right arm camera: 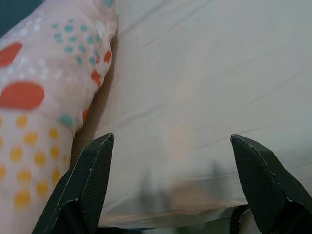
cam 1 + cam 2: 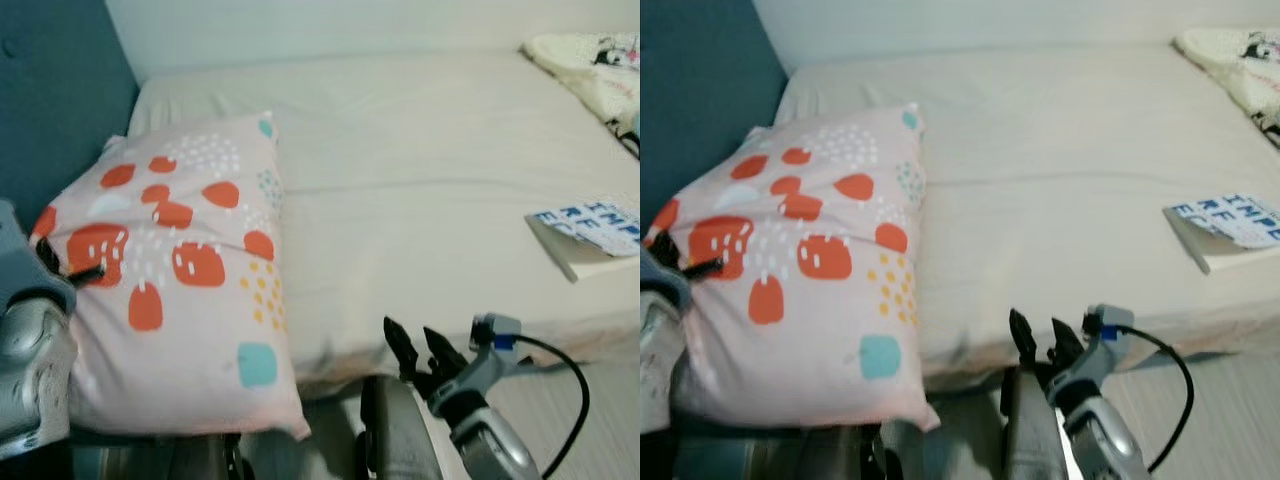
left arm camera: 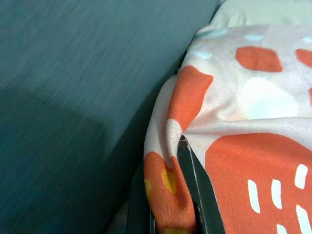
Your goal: Clean up the room
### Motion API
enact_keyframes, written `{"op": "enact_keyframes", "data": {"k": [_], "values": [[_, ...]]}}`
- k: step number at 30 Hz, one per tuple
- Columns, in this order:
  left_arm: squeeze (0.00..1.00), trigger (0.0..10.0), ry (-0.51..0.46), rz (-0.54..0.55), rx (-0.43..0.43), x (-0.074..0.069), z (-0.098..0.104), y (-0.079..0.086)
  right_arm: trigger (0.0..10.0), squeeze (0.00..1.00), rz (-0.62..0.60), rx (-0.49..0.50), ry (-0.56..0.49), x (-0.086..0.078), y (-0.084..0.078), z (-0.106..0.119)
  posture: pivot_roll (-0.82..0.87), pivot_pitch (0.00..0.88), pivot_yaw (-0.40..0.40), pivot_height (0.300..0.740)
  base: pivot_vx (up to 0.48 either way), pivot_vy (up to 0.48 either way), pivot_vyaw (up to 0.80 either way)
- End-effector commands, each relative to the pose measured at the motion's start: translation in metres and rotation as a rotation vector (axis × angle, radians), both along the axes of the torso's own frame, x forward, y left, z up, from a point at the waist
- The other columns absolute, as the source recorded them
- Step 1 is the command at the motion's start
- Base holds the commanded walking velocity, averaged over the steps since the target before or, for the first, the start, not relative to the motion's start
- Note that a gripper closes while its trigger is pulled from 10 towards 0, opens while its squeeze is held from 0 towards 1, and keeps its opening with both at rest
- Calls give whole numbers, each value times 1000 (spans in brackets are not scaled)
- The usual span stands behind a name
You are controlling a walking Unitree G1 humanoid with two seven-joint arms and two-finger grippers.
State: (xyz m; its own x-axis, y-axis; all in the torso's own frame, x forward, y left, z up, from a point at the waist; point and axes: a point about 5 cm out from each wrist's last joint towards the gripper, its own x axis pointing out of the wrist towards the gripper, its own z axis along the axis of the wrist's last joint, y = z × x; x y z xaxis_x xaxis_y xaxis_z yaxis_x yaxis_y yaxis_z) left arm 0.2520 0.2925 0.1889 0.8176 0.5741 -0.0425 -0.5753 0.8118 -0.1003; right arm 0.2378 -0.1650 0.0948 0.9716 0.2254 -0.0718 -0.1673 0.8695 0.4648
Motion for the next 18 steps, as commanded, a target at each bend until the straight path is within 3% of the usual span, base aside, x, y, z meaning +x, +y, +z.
{"op": "enact_keyframes", "data": {"k": [1, 8, 9, 10, 11, 13, 14, 15, 16, 17, 18], "values": [[0, 0, -12, 135, 3, -17, 4, 19, 10000, 0, -4, -8, 33, -4, -2, -8, 96, 312, -14, 598, 0, 0, 0], [0, 0, -12, 135, 3, -17, 4, 19, 10000, 0, -4, -8, 33, -4, -2, -8, 96, 312, -14, 598, 0, 0, 0], [0, 0, 29, 135, -10, -24, -7, 17, 10000, 0, 1, -9, 33, -3, -1, -8, 99, 310, -14, 598, 0, 0, 0], [0, 0, 147, 93, -125, -36, -47, -3, 10000, 0, 2, -14, 32, -3, -2, -8, 85, 308, -15, 598, 0, 0, 0], [0, 0, 147, 93, -125, -36, -47, -3, 10000, 0, 2, -14, 32, -3, -2, -8, 85, 308, -15, 598, 0, 0, 0], [0, 0, 266, -44, -319, -46, -90, -49, 10000, 0, 2, -20, 31, -3, -3, -7, 75, 305, -14, 598, 0, 0, 0], [0, 0, 266, -44, -319, -46, -90, -49, 10000, 0, 2, -20, 31, -3, -3, -7, 75, 305, -14, 598, 0, 0, 0], [0, 0, 302, -100, -367, -47, -98, -67, 10000, 0, 2, -22, 29, -3, -3, -6, 69, 303, -13, 598, 0, 0, 0], [0, 0, 302, -100, -367, -47, -98, -67, 10000, 0, 2, -22, 29, -3, -3, -6, 69, 303, -13, 598, 0, 0, 0], [0, 1608, 331, -125, -377, -46, -102, -77, 10000, 0, 2, -23, 27, -3, -3, -6, 65, 302, -12, 598, 0, 0, 0], [0, 4000, 367, -147, -391, -46, -106, -85, 10000, 0, 2, -25, 26, -3, -4, -5, 61, 299, -10, 598, 0, 0, 0]]}}
